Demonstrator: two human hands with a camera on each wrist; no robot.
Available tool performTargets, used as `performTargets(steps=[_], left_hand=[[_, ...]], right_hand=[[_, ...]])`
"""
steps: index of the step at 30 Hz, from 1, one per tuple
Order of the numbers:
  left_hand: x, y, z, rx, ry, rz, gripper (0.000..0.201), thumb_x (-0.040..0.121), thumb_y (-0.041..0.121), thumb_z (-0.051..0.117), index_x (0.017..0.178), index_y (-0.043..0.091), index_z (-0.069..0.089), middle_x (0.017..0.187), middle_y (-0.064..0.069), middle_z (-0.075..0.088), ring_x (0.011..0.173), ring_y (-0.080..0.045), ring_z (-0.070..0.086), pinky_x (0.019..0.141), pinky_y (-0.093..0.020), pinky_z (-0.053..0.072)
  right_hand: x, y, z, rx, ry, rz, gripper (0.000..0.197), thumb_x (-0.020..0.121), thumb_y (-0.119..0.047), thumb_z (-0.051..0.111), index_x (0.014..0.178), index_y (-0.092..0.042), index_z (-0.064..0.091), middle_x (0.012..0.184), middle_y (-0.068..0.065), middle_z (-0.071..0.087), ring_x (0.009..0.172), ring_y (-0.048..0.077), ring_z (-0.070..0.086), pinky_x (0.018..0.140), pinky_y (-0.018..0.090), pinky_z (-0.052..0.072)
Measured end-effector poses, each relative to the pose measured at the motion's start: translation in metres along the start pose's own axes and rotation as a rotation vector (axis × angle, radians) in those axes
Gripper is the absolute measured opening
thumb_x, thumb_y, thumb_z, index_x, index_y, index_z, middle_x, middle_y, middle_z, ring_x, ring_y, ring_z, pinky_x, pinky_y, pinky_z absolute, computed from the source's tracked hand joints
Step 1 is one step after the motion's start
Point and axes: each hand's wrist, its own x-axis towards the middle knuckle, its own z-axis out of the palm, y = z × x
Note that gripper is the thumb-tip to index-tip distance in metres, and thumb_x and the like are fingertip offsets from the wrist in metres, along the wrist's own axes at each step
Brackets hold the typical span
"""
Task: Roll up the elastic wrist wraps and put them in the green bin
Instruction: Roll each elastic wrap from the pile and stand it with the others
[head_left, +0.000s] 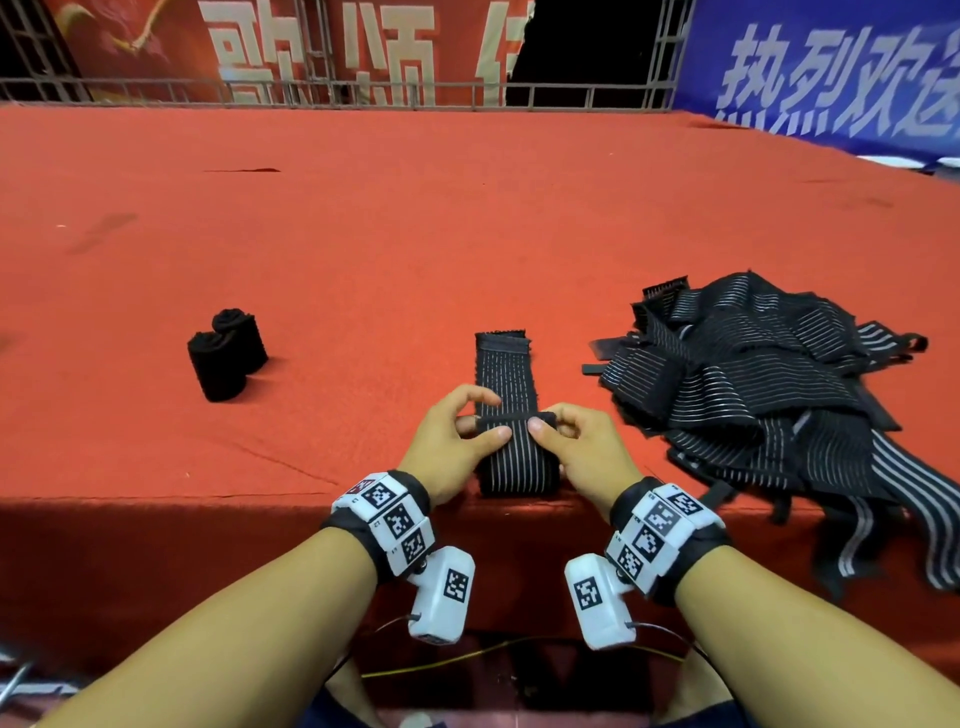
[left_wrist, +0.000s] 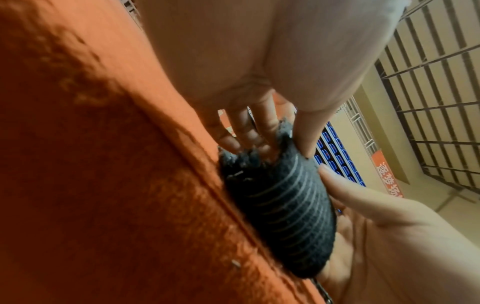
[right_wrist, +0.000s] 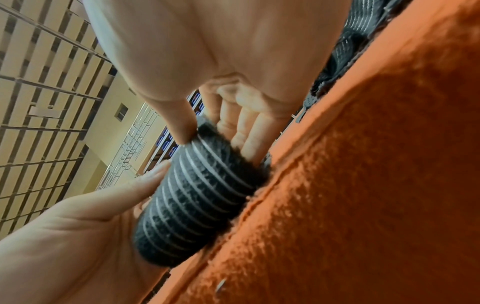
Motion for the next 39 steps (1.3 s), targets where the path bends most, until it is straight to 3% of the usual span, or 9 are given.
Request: performTargets(steps=[5, 9, 13, 18, 22, 28, 31, 34, 39], left_hand=[[0.003, -0.006, 0.002, -0.061, -0.036, -0.028, 0.025, 0.094, -0.003, 0.064, 0.110, 0.015, 0.059, 0.089, -0.011, 0.074, 0.074, -0.022, 0.071, 0.056, -0.027, 0.054], [0.005, -0.017, 0.003, 0.010, 0.028, -0.018, 0.011, 0.090, 0.000, 0.070, 0.090, 0.011, 0.073, 0.083, 0.000, 0.071, 0.078, -0.010, 0.066, 0.071, -0.027, 0.054], [0.004, -0.017, 0.004, -0.064, 0.044, -0.076, 0.011, 0.088, 0.001, 0.073, 0.096, 0.009, 0.076, 0.087, -0.004, 0.076, 0.082, -0.015, 0.072, 0.079, -0.040, 0.058], [0.002, -0.018, 0.003, -0.079, 0.031, -0.096, 0.016, 0.086, 0.004, 0.077, 0.100, 0.011, 0.076, 0.092, -0.005, 0.078, 0.085, -0.018, 0.074, 0.081, -0.048, 0.059], [0.001, -0.019, 0.003, -0.078, 0.001, -0.072, 0.022, 0.082, 0.002, 0.080, 0.103, 0.003, 0.074, 0.096, -0.011, 0.076, 0.087, -0.021, 0.072, 0.081, -0.040, 0.061], [0.001, -0.020, 0.004, -0.028, 0.018, -0.064, 0.001, 0.088, 0.010, 0.076, 0.087, 0.008, 0.077, 0.086, -0.011, 0.074, 0.083, -0.023, 0.071, 0.079, -0.041, 0.058], [0.001, -0.020, 0.006, -0.020, 0.016, -0.083, 0.008, 0.090, 0.013, 0.075, 0.082, 0.011, 0.077, 0.084, -0.011, 0.073, 0.081, -0.023, 0.070, 0.080, -0.044, 0.056], [0.003, -0.020, 0.006, -0.015, 0.004, -0.090, 0.011, 0.089, 0.016, 0.076, 0.082, 0.008, 0.076, 0.084, -0.013, 0.072, 0.081, -0.022, 0.068, 0.083, -0.047, 0.055], [0.001, -0.020, 0.004, 0.006, -0.020, -0.001, 0.017, 0.086, 0.007, 0.079, 0.101, 0.007, 0.071, 0.066, 0.016, 0.064, 0.063, 0.001, 0.056, 0.064, -0.017, 0.046]], right_hand=[[-0.001, 0.004, -0.003, 0.040, -0.046, -0.035, 0.020, 0.097, -0.007, 0.065, 0.106, -0.024, 0.062, 0.075, 0.003, 0.071, 0.070, 0.020, 0.068, 0.065, 0.039, 0.057], [-0.002, 0.013, -0.003, -0.016, -0.040, -0.091, 0.016, 0.092, -0.004, 0.070, 0.096, -0.019, 0.073, 0.076, -0.011, 0.070, 0.076, 0.006, 0.063, 0.076, 0.028, 0.053], [-0.004, 0.014, -0.005, 0.021, -0.075, -0.057, 0.024, 0.085, -0.001, 0.076, 0.103, -0.017, 0.076, 0.100, 0.002, 0.078, 0.096, 0.013, 0.073, 0.092, 0.032, 0.057], [-0.005, 0.014, -0.004, 0.041, -0.069, -0.033, 0.018, 0.086, -0.002, 0.075, 0.101, -0.012, 0.077, 0.096, 0.008, 0.079, 0.091, 0.016, 0.074, 0.085, 0.030, 0.060], [-0.003, 0.016, -0.002, 0.059, -0.059, -0.021, 0.011, 0.089, -0.003, 0.073, 0.093, -0.012, 0.078, 0.089, 0.012, 0.078, 0.084, 0.018, 0.073, 0.082, 0.035, 0.060], [-0.004, 0.018, -0.003, -0.008, -0.087, -0.114, 0.010, 0.090, -0.008, 0.074, 0.092, -0.017, 0.077, 0.088, -0.003, 0.075, 0.086, 0.009, 0.068, 0.083, 0.029, 0.053], [-0.005, 0.018, -0.005, 0.015, -0.075, -0.129, 0.023, 0.088, -0.008, 0.076, 0.106, -0.022, 0.074, 0.097, 0.001, 0.075, 0.095, 0.014, 0.068, 0.092, 0.035, 0.054], [-0.006, 0.018, -0.003, 0.077, -0.067, -0.142, 0.020, 0.087, -0.002, 0.076, 0.096, -0.020, 0.072, 0.085, -0.003, 0.071, 0.083, 0.013, 0.064, 0.084, 0.035, 0.052], [-0.004, 0.018, 0.000, 0.128, -0.009, -0.084, 0.005, 0.080, -0.022, 0.077, 0.083, -0.025, 0.075, 0.078, 0.017, 0.061, 0.075, 0.022, 0.053, 0.070, 0.044, 0.043]])
